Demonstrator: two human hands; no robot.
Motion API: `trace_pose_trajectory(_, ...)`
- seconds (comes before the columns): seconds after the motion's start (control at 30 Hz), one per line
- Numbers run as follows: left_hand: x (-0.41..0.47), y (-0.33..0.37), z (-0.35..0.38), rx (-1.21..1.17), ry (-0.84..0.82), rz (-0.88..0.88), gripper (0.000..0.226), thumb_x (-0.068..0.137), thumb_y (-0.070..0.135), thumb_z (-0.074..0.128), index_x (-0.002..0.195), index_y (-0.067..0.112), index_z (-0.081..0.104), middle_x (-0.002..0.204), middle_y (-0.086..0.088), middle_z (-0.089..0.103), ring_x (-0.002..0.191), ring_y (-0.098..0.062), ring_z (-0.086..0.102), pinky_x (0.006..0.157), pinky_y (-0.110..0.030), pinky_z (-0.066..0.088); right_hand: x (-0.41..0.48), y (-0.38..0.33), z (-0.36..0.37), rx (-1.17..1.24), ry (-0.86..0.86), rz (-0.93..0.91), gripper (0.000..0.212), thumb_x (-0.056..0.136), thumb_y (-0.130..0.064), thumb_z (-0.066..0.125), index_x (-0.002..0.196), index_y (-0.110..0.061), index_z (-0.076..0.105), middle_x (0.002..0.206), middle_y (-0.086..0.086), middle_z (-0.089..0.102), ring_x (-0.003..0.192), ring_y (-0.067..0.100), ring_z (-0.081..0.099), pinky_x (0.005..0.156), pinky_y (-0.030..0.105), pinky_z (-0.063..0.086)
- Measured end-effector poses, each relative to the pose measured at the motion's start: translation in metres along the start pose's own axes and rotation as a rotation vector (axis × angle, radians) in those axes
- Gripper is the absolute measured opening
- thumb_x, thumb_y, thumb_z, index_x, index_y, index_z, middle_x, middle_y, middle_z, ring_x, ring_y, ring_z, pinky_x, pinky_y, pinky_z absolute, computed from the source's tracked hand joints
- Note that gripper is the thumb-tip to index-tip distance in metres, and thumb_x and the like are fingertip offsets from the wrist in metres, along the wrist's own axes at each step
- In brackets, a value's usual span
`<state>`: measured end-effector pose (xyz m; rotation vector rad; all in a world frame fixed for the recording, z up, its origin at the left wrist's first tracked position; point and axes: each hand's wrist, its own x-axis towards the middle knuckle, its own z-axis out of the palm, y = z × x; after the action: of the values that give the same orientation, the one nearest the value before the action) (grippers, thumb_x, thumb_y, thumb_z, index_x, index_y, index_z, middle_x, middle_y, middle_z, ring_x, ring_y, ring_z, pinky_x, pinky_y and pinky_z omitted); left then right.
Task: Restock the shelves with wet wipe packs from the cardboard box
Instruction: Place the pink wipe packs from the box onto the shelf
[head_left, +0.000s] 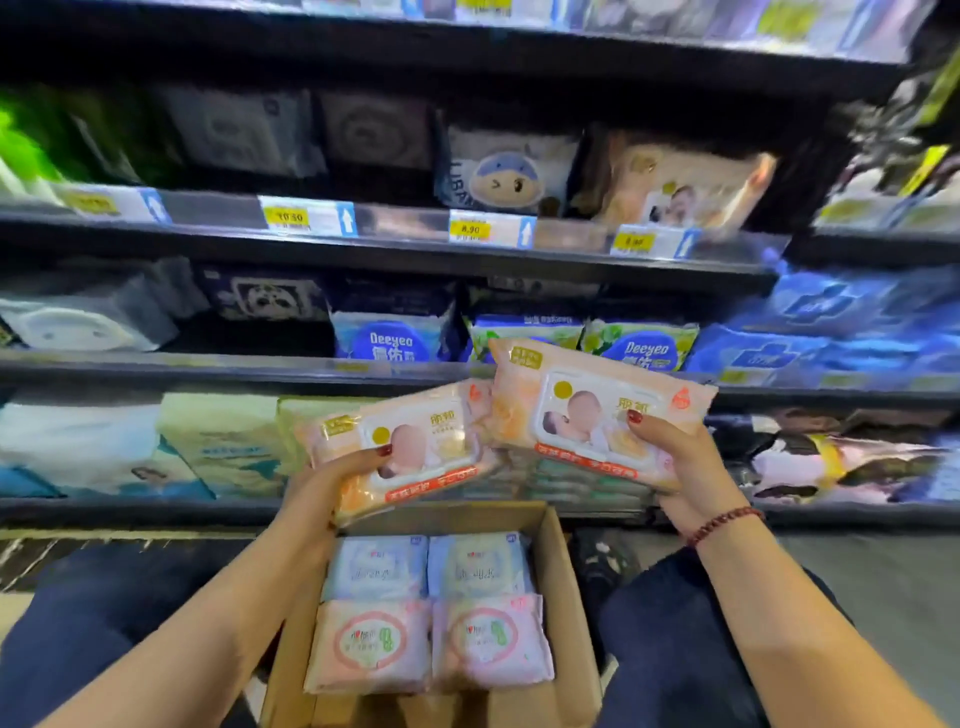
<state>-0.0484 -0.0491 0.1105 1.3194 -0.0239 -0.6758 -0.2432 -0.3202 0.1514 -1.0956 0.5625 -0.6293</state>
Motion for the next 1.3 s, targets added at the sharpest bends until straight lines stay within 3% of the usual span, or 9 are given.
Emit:
trace_pose_trajectory(0.07,-0.004,0.024,0.016,0.036,-0.05,0.065,0.022,0.055,0.016,0.08,0.073,0.008,0.07,0.088,-0.008,0.073,0.077,-0.019,0.07,0.072,-0.033,0.055,-0.003,-0.031,-0.002,-0.002,-0.007,-0.066,0.112,0.027,-0.036,0.096,0.126,-0.002,0.056,0.117,0.017,0.066,0.103,0.03,0.066,0.072,0.033,0.058)
trace_pose_trajectory(0.2,-0.008,0.072,0.046,-0.021,-0.094,0.189,0.004,0.078,0.003,0.065,0.078,0.005,0.062,0.066,0.002,0.073,0.057,-0.009,0.069,0.046,-0.018,0.051,0.0,-0.081,-0.011,-0.008,0.016,-0.184,0.11,0.025,-0.036,0.096,0.122,-0.002,0.058,0.117,0.018,0.066,0.104,0.032,0.065,0.075,0.035,0.059)
trace_pose_trajectory(0.47,-0.001,0.127,0.08,-0.11,-0.143,0.319,0.063,0.048,0.004,0.075,0.108,-0.004,0.057,0.068,0.0,0.073,0.058,-0.013,0.07,0.044,-0.023,0.053,0.039,-0.149,-0.013,0.016,0.072,-0.371,0.103,0.022,-0.038,0.096,0.115,-0.009,0.061,0.104,0.009,0.073,0.088,0.022,0.072,0.062,0.03,0.058)
trace_pose_trajectory(0.6,0.014,0.133,0.095,-0.155,-0.148,0.318,0.059,0.054,0.011,0.071,0.109,-0.004,0.057,0.073,-0.007,0.073,0.062,-0.018,0.071,0.047,-0.025,0.055,0.079,-0.174,-0.009,0.059,0.101,-0.369,0.057,0.071,-0.006,0.075,0.125,-0.003,0.056,0.113,0.014,0.068,0.082,0.017,0.072,0.06,0.028,0.058)
trace_pose_trajectory(0.67,0.022,0.135,0.104,-0.166,-0.15,0.315,0.056,0.054,0.012,0.069,0.107,-0.004,0.057,0.073,-0.009,0.073,0.062,-0.019,0.071,0.047,-0.026,0.055,0.099,-0.182,-0.008,0.05,0.137,-0.353,0.051,0.076,0.001,0.069,0.125,-0.003,0.056,0.117,0.017,0.066,0.082,0.018,0.072,0.06,0.029,0.058)
trace_pose_trajectory(0.83,0.044,0.14,0.126,-0.15,-0.149,0.299,0.06,0.052,0.003,0.076,0.109,-0.006,0.059,0.074,-0.008,0.073,0.063,-0.02,0.071,0.049,-0.028,0.057,0.136,-0.195,-0.007,-0.041,0.134,-0.308,0.091,0.039,-0.023,0.094,0.121,-0.006,0.06,0.112,0.012,0.069,0.096,0.026,0.07,0.08,0.04,0.058)
trace_pose_trajectory(0.97,0.06,0.144,0.135,-0.155,-0.139,0.285,0.06,0.054,0.011,0.074,0.109,-0.006,0.06,0.079,-0.01,0.074,0.067,-0.022,0.072,0.051,-0.029,0.057,0.16,-0.203,-0.007,-0.101,0.131,-0.3,0.095,0.031,-0.026,0.093,0.119,-0.006,0.061,0.106,0.011,0.071,0.091,0.022,0.071,0.077,0.036,0.058)
trace_pose_trajectory(1.1,0.072,0.143,0.135,-0.149,-0.142,0.294,0.062,0.053,0.009,0.075,0.113,0.001,0.061,0.092,-0.015,0.075,0.074,-0.027,0.073,0.053,-0.031,0.058,0.176,-0.214,-0.006,-0.175,0.123,-0.311,0.05,0.067,-0.001,0.078,0.114,0.0,0.061,0.099,0.009,0.071,0.072,0.011,0.072,0.058,0.02,0.056)
trace_pose_trajectory(1.3,0.08,0.151,0.138,-0.102,-0.178,0.31,0.056,0.055,0.008,0.075,0.11,0.006,0.062,0.09,-0.013,0.075,0.075,-0.027,0.073,0.056,-0.035,0.06,0.205,-0.221,-0.007,-0.54,0.089,-0.313,0.031,0.067,0.001,0.081,0.094,0.003,0.065,0.082,0.009,0.071,0.062,0.005,0.069,0.054,0.013,0.052)
